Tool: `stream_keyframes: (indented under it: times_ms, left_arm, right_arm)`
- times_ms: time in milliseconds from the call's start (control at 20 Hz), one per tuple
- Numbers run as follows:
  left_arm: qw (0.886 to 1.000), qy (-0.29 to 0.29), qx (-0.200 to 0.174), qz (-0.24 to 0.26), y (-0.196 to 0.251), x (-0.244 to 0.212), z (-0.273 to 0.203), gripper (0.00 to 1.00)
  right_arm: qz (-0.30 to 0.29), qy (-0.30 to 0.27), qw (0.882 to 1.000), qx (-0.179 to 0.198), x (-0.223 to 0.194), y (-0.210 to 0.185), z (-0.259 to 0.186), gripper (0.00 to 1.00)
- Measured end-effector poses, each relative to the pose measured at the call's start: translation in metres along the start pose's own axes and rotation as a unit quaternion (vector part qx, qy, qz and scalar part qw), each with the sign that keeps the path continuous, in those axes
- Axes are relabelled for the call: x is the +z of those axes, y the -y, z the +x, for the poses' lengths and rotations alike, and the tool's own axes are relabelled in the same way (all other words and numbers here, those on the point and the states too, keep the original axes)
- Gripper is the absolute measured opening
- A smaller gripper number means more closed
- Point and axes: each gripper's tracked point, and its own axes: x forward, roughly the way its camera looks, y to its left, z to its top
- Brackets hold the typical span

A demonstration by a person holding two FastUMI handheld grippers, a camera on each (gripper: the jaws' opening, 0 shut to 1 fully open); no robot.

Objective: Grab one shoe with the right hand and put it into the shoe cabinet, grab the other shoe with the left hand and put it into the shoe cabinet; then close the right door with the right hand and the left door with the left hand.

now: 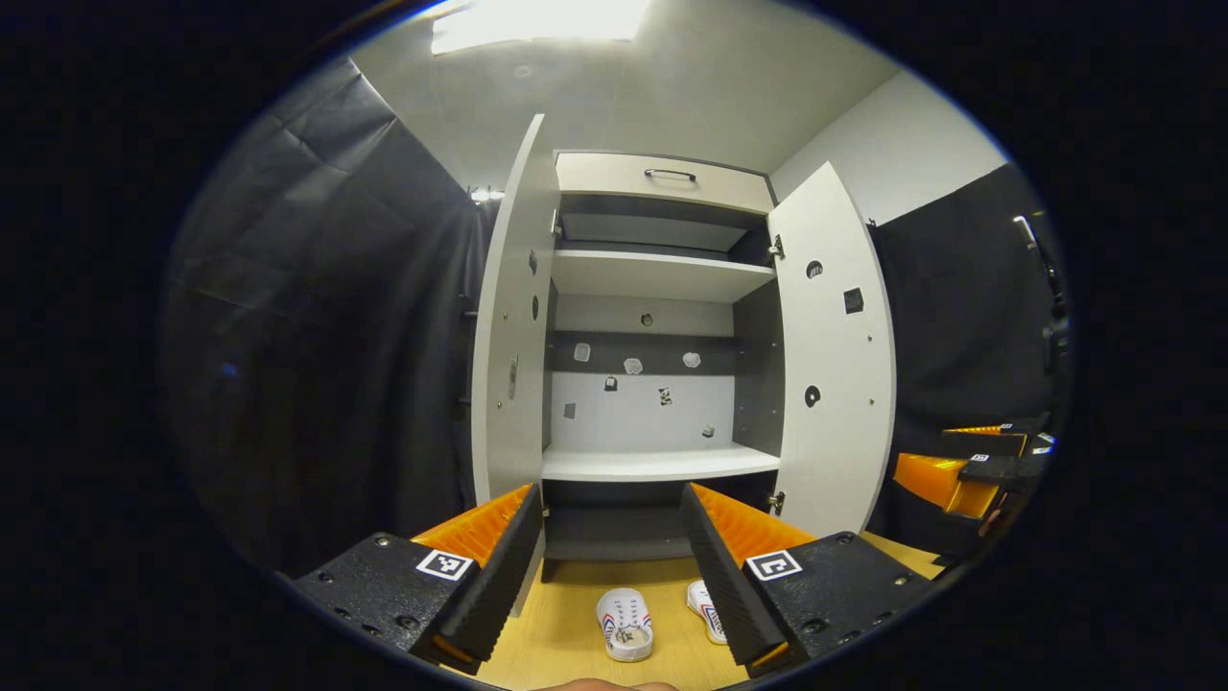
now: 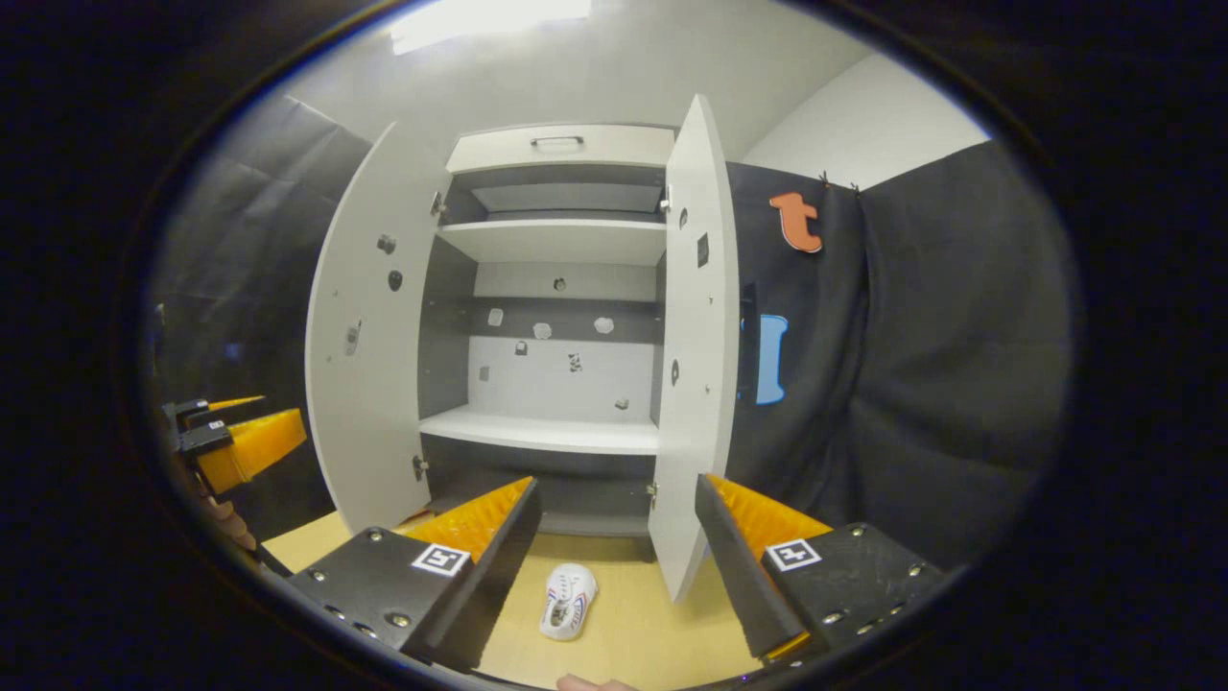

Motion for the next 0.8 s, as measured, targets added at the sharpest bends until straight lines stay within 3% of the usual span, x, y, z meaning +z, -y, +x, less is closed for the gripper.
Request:
stream_keyframes:
  times_ms: [300, 400, 450, 500, 550, 800]
  left_arm:
    - [1.000, -0.016, -0.008, -0.007, -0.003, -0.014, 0.003, 0.88]
    - [1.000, -0.015, -0.005, -0.005, -0.006, -0.017, 0.005, 0.84]
    - [1.000, -0.015, -0.003, -0.004, -0.008, -0.019, 0.005, 0.88]
    - [1.000, -0.016, -0.003, -0.003, -0.009, -0.021, 0.006, 0.84]
    - [1.000, -0.018, -0.001, -0.001, -0.011, -0.025, 0.006, 0.88]
    - [0.999, -0.032, 0.004, 0.009, -0.023, -0.048, 0.008, 0.88]
  right_arm:
    - [0.000, -0.041, 0.999, 0.018, -0.063, -0.017, 0.032, 0.96]
    - [-0.009, -0.048, 0.999, 0.022, -0.086, -0.021, 0.043, 0.94]
    - [-0.008, -0.052, 0.998, 0.025, -0.099, -0.026, 0.049, 0.96]
    - [-0.005, -0.061, 0.998, 0.029, -0.115, -0.030, 0.055, 0.94]
    - [0.001, -0.071, 0.997, 0.032, -0.134, -0.035, 0.062, 0.94]
    - [0.013, -0.135, 0.990, 0.038, -0.240, -0.054, 0.101, 0.97]
